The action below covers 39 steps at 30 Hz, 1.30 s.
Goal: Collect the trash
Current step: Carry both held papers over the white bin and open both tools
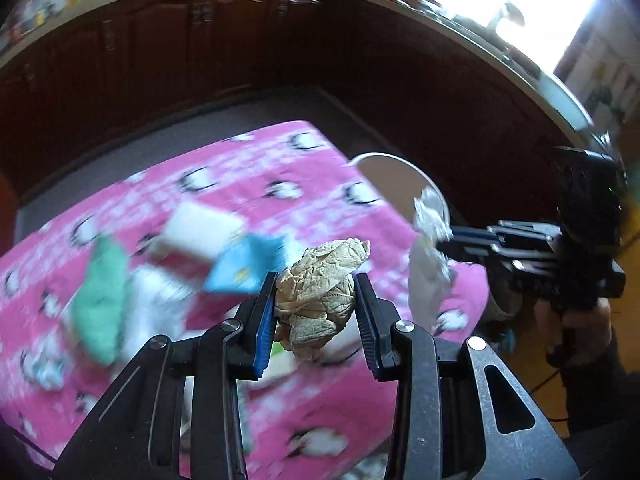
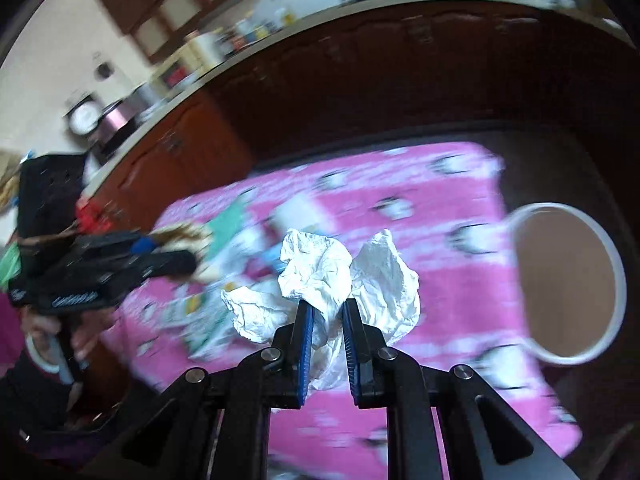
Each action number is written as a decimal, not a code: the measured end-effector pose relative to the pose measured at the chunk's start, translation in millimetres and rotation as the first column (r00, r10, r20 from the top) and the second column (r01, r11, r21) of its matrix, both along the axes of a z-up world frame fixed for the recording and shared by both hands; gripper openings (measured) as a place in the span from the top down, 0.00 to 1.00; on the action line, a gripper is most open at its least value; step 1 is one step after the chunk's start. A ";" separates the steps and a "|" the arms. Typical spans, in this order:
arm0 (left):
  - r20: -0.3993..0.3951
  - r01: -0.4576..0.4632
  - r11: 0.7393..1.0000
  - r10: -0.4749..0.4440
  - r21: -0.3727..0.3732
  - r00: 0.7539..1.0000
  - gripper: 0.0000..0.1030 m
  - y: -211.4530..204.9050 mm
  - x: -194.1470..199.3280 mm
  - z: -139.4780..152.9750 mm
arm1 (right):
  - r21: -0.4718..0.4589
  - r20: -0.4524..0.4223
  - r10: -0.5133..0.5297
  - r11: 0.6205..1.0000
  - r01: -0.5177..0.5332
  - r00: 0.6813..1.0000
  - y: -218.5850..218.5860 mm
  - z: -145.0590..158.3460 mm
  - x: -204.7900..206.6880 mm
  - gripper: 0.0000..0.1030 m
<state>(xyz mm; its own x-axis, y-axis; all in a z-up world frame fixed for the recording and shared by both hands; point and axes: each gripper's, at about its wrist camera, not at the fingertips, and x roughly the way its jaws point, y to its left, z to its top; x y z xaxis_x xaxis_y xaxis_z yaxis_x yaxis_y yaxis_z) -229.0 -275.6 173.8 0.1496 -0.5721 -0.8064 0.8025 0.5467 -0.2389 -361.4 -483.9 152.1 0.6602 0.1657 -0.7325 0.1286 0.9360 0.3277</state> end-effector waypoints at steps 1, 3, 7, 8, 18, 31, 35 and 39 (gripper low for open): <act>-0.003 0.013 1.000 -0.013 0.005 1.000 0.67 -13.0 -0.7 -1.3 | -0.016 -0.006 -0.032 0.999 0.032 0.999 -12.8 -1.4 -0.9 0.86; -0.021 0.035 0.999 -0.035 0.015 0.999 0.67 -43.5 -0.2 -6.8 | -0.042 -0.021 -0.106 0.994 0.105 0.994 -39.9 -4.1 -0.9 0.86; -0.101 0.049 0.999 -0.048 0.010 0.994 0.66 -101.6 4.9 -21.8 | -0.085 -0.053 -0.232 0.970 0.227 0.971 -85.8 -14.6 -3.6 0.86; -0.113 0.052 0.999 -0.051 0.003 0.992 0.66 -115.1 6.1 -24.1 | -0.097 -0.058 -0.249 0.965 0.242 0.967 -93.4 -18.5 -4.2 0.86; -0.267 0.016 1.000 -0.020 -0.018 0.963 0.65 -212.7 22.5 -71.3 | -0.180 -0.119 -0.409 0.905 0.385 0.905 -158.4 -66.3 -1.7 0.86; -0.356 -0.057 0.998 0.040 -0.037 0.934 0.37 -215.8 29.2 -85.3 | -0.209 -0.123 -0.459 0.879 0.429 0.880 -167.4 -86.5 -3.4 0.60; -0.290 -0.074 0.997 0.071 0.001 0.954 0.37 -201.4 28.1 -77.5 | -0.194 -0.122 -0.441 0.889 0.415 0.889 -157.8 -84.5 -3.6 0.58; -0.196 -0.110 0.994 0.113 0.028 0.974 0.37 -185.3 30.5 -68.5 | -0.197 -0.109 -0.422 0.897 0.396 0.900 -142.9 -80.9 3.0 0.56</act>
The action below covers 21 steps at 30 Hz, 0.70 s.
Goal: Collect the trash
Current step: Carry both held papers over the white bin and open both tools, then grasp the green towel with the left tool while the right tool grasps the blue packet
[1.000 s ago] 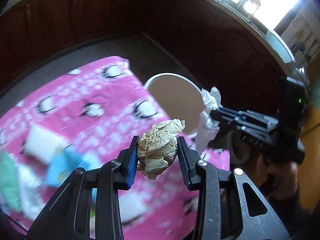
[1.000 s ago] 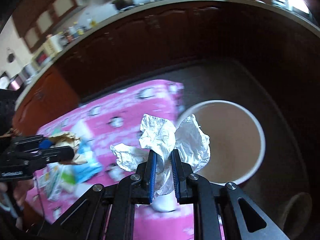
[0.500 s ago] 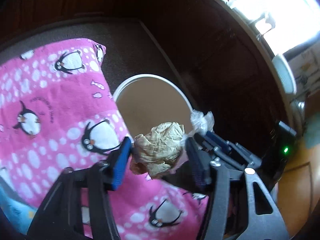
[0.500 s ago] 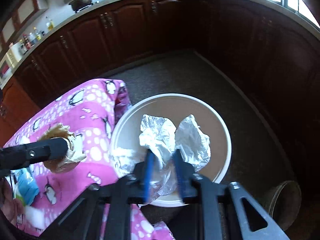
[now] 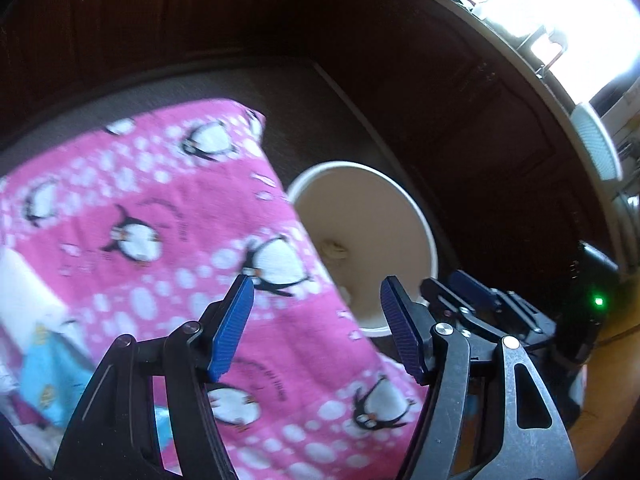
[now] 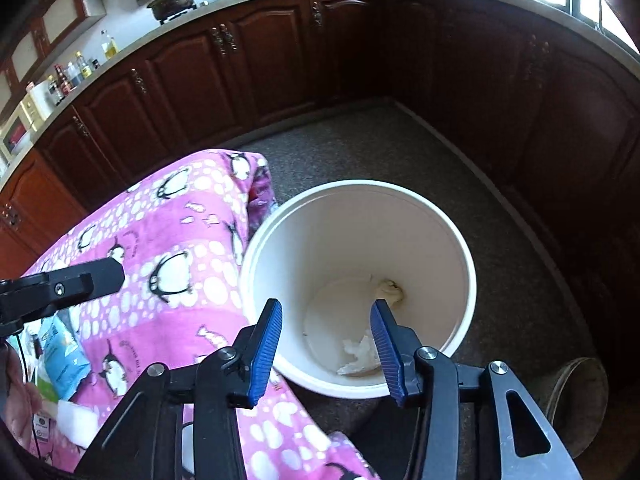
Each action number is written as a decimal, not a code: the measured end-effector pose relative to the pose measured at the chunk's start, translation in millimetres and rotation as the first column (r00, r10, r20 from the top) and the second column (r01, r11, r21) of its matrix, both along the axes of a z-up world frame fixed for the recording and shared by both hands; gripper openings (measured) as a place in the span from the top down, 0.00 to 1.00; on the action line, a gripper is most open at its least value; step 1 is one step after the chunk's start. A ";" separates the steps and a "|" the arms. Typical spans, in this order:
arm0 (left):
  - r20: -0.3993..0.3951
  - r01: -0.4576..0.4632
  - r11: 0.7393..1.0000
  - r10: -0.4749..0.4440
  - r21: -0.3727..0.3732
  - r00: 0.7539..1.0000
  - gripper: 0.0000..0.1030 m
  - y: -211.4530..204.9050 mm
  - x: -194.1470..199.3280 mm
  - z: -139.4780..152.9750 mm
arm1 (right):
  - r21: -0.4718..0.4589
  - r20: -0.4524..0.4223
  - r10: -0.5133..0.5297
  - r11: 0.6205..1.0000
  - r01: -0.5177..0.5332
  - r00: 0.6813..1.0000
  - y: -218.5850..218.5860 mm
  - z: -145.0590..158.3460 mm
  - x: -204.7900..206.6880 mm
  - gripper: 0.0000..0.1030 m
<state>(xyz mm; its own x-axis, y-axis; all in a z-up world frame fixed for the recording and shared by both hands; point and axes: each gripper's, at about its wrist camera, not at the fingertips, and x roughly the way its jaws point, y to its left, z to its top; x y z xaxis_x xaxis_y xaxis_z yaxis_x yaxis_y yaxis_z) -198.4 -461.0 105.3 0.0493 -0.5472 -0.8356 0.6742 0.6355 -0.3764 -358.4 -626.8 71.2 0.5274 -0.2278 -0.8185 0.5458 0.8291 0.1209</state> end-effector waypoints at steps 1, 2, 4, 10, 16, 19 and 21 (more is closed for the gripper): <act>0.015 -0.007 1.000 0.007 0.006 1.000 0.37 3.2 -0.7 -1.3 | -0.003 0.002 0.005 1.000 -0.005 1.000 3.4 1.5 1.4 0.56; 0.032 -0.014 1.000 0.014 0.007 0.999 0.37 7.4 -1.0 2.0 | -0.007 0.004 0.009 1.000 -0.009 1.000 7.5 3.9 2.2 0.56; 0.076 -0.027 0.999 0.026 0.017 0.997 0.37 15.3 -2.4 8.3 | -0.008 0.011 0.013 1.000 -0.013 1.000 14.0 8.1 2.3 0.56; 0.200 -0.073 0.997 0.065 0.033 0.978 0.37 48.9 -4.4 29.2 | -0.012 0.021 0.039 0.999 -0.039 0.999 35.1 22.1 4.2 0.50; 0.262 -0.131 0.991 0.121 0.020 0.958 0.37 89.7 -1.0 49.6 | -0.039 0.059 0.088 0.996 -0.086 0.994 66.3 44.6 8.7 0.45; 0.285 -0.144 0.989 0.133 0.016 0.949 0.37 108.6 -1.2 55.7 | -0.040 0.078 0.106 0.994 -0.103 0.991 81.0 52.9 10.9 0.44; 0.297 -0.155 0.988 0.144 0.014 0.944 0.37 122.5 -0.5 57.4 | -0.046 0.085 0.125 0.992 -0.121 0.989 92.8 57.0 14.1 0.42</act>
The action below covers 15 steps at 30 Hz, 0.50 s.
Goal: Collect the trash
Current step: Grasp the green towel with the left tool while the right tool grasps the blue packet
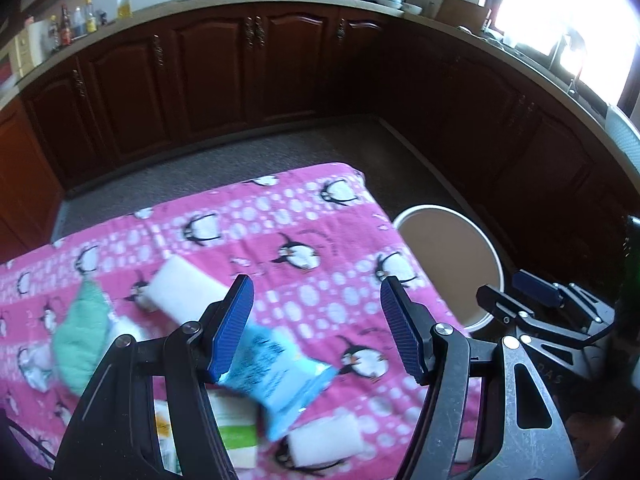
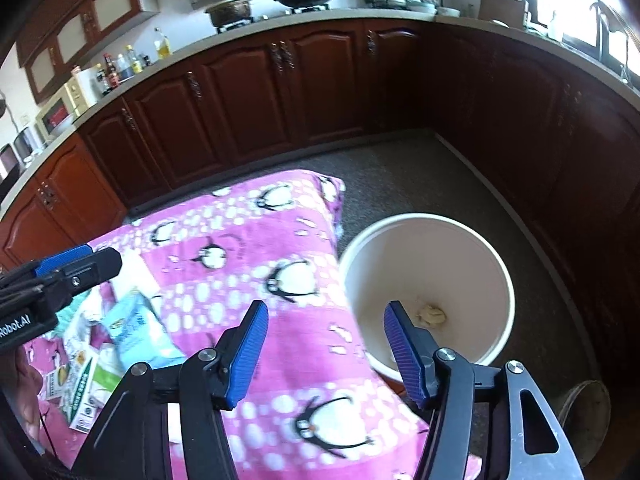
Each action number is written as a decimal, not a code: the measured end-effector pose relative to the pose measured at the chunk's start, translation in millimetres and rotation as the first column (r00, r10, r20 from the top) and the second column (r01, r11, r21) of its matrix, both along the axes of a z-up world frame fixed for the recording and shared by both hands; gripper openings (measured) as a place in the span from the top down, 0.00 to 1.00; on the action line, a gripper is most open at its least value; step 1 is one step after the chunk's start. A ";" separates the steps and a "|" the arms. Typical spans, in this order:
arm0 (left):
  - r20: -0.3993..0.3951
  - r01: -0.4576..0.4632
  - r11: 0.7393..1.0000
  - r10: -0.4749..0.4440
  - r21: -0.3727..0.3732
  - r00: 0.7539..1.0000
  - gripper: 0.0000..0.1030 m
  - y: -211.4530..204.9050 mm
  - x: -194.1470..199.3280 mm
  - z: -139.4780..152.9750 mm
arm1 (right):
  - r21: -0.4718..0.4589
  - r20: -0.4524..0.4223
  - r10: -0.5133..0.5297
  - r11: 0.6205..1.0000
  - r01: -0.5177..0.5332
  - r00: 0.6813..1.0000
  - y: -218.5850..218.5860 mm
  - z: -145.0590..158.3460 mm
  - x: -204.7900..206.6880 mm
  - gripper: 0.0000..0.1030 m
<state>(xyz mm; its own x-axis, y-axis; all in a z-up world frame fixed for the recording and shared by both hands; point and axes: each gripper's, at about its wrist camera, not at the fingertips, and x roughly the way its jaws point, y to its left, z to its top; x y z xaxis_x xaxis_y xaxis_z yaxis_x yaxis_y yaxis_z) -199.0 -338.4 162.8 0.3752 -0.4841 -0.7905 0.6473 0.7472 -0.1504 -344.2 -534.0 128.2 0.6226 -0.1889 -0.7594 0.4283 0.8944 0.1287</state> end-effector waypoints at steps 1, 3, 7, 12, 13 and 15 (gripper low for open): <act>0.003 -0.005 1.000 0.005 0.000 1.000 0.37 5.6 -0.3 0.7 | -0.001 0.002 0.009 1.000 -0.009 1.000 5.4 1.3 1.5 0.41; 0.003 -0.020 1.000 0.020 0.001 1.000 0.37 20.9 3.3 0.3 | 0.001 0.007 0.029 1.000 -0.029 1.000 17.9 3.7 5.5 0.38; -0.005 -0.055 0.998 0.055 -0.007 0.998 0.37 54.2 6.6 1.5 | -0.011 0.006 0.085 0.996 -0.085 0.996 43.7 6.9 14.8 0.36; -0.016 -0.118 0.993 0.118 0.005 0.993 0.37 101.8 15.5 -5.5 | -0.005 -0.007 0.153 0.988 -0.153 0.988 73.7 3.7 29.5 0.35; -0.016 -0.129 0.992 0.130 0.010 0.991 0.37 109.7 17.0 -7.2 | -0.003 -0.008 0.162 0.987 -0.162 0.987 77.7 2.8 31.3 0.35; -0.019 -0.153 0.988 0.153 0.016 0.988 0.37 127.4 20.5 -10.7 | 0.004 -0.009 0.187 0.982 -0.187 0.982 88.8 0.7 36.3 0.35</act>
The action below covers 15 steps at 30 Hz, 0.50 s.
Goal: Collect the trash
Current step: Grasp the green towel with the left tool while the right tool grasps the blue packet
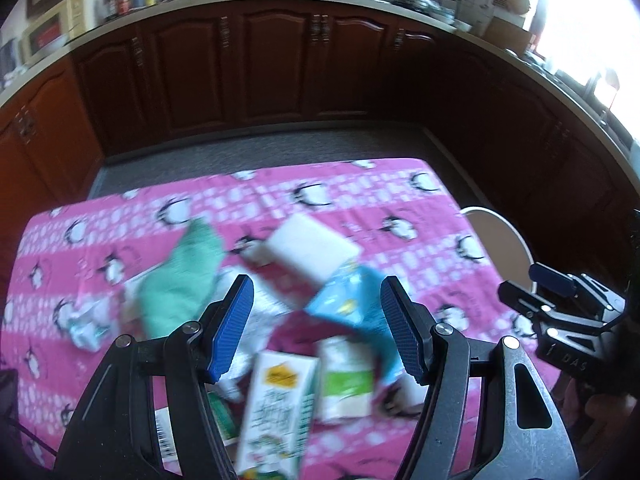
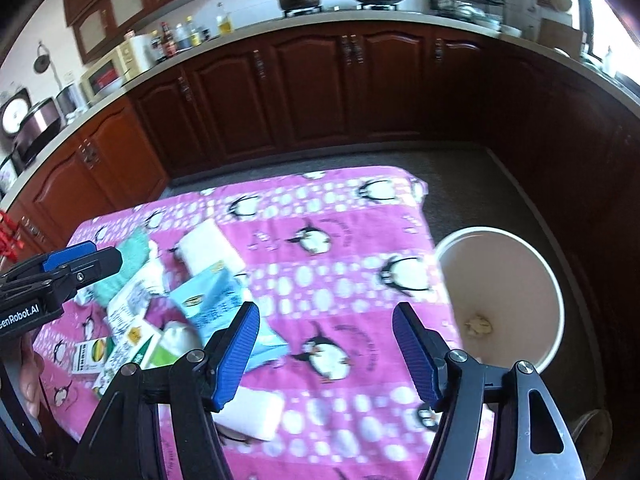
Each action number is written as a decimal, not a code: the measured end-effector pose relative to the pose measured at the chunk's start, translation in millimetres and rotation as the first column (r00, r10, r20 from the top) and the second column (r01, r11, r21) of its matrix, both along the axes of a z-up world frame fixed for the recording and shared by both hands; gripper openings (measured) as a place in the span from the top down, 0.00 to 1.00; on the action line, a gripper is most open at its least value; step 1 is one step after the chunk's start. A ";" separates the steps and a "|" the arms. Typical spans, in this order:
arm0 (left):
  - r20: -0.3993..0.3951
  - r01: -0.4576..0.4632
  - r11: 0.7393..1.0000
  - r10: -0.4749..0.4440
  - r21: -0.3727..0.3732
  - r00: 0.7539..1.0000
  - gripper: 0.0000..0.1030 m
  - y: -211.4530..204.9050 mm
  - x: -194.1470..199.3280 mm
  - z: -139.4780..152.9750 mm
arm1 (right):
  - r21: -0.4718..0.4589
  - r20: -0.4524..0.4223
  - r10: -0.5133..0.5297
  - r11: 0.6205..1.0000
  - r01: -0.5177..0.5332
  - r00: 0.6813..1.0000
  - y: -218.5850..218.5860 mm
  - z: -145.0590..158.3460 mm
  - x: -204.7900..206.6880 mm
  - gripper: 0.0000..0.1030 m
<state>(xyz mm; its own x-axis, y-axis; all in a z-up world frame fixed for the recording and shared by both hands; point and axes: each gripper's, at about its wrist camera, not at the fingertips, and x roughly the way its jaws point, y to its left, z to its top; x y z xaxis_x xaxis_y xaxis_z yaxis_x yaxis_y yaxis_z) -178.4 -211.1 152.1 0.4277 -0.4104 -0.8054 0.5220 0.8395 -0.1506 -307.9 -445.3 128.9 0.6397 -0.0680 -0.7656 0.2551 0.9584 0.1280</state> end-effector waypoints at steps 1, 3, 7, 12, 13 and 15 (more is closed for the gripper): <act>-0.004 -0.013 1.000 0.013 0.002 1.000 0.37 10.1 2.2 -1.9 | 0.002 -0.003 0.010 1.000 -0.010 1.000 4.3 -1.2 2.3 0.35; -0.014 -0.037 0.999 0.037 0.002 0.999 0.37 29.0 6.5 -5.7 | 0.003 -0.012 0.030 1.000 -0.030 0.999 13.2 -4.1 6.8 0.35; -0.028 -0.077 0.997 0.077 0.002 0.997 0.37 66.3 15.1 -14.8 | 0.012 -0.026 0.087 0.996 -0.086 0.996 31.5 -10.6 16.7 0.34; -0.078 -0.101 0.995 0.100 -0.008 0.992 0.37 97.7 31.4 -32.4 | 0.023 -0.077 0.161 0.987 -0.160 0.984 50.7 -27.9 34.0 0.28; -0.090 -0.104 0.995 0.102 -0.011 0.991 0.37 101.3 35.1 -35.6 | 0.027 -0.088 0.172 0.985 -0.171 0.981 52.8 -31.9 37.6 0.28; -0.104 -0.108 0.994 0.107 -0.006 0.989 0.37 104.9 43.1 -42.5 | 0.040 -0.109 0.190 0.982 -0.187 0.976 55.5 -39.9 44.5 0.27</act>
<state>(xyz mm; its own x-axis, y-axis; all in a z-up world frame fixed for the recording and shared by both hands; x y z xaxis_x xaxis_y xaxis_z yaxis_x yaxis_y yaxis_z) -135.3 -106.2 109.6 0.3845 -0.3763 -0.8429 0.4102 0.8877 -0.2092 -263.4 -389.8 89.0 0.5494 0.0691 -0.8327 0.0848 0.9868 0.1378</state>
